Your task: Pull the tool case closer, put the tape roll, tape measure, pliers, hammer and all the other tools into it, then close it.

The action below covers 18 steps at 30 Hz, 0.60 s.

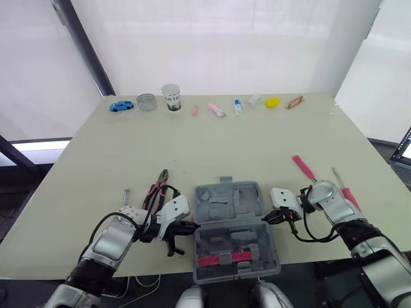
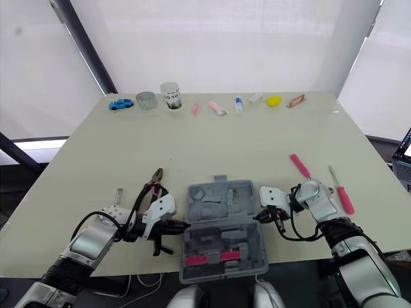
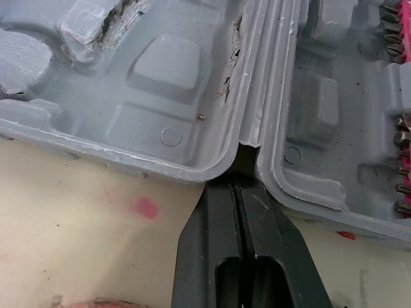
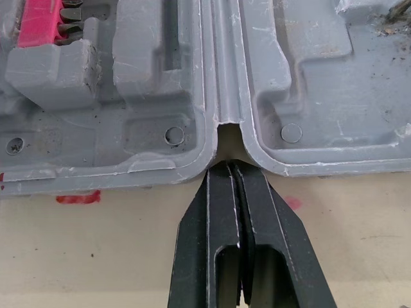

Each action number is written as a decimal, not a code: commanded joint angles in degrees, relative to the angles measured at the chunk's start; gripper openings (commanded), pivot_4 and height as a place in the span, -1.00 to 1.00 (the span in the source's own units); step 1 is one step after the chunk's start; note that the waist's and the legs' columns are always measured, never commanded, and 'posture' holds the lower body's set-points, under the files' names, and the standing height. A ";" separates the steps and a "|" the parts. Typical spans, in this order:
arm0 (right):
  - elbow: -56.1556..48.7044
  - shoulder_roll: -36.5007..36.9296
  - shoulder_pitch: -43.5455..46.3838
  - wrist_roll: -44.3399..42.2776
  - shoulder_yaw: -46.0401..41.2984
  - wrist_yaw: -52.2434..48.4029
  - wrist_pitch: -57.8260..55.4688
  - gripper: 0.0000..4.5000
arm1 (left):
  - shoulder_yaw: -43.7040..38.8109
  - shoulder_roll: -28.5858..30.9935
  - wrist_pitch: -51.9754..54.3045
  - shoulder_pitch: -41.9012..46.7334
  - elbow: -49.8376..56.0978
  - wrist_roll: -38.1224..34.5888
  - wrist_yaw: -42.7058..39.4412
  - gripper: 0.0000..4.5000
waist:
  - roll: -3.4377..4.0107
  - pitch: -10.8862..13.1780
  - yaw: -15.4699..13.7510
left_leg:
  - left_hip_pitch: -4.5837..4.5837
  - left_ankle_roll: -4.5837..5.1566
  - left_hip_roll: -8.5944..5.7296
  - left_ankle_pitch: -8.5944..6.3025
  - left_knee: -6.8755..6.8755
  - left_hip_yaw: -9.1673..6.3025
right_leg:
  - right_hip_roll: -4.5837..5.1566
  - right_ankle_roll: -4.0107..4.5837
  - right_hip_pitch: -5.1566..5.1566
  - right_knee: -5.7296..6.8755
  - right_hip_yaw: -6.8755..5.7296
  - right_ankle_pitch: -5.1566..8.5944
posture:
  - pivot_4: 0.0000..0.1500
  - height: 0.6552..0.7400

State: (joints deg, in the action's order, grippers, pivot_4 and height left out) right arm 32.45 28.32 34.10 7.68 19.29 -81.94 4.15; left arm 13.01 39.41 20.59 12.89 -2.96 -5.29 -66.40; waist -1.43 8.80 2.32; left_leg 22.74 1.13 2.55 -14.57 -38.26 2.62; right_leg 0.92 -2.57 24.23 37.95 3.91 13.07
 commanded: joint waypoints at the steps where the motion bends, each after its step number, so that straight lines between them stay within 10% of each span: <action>1: -1.55 0.23 -2.41 -0.01 2.49 -1.31 -1.37 -0.99 | 2.73 0.40 0.34 -1.76 1.02 0.30 -1.34 -1.00 | 0.00 0.00 0.00 | 0.00 0.00 0.00 0.00 0.00 0.00 | 0.00 0.00 0.00 0.00 0.00 0.00 | 1.00 1.00; 18: -4.17 1.94 -3.79 -1.12 3.22 -1.13 -3.23 -0.99 | 3.41 0.69 0.60 -2.45 1.95 0.37 -1.58 -1.00 | 0.00 -0.01 -0.08 | -0.01 0.01 0.00 0.00 -0.01 0.00 | 0.00 -0.01 -0.02 -0.02 0.00 0.01 | 1.00 1.00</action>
State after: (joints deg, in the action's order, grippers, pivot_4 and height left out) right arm 28.23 30.08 31.80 6.09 20.44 -82.10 1.45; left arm 13.64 39.88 20.68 11.93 -1.65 -5.31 -66.85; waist -1.43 8.79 2.24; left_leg 22.73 1.13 2.55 -14.58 -38.27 2.62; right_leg 0.93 -2.57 24.21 37.93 3.91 13.08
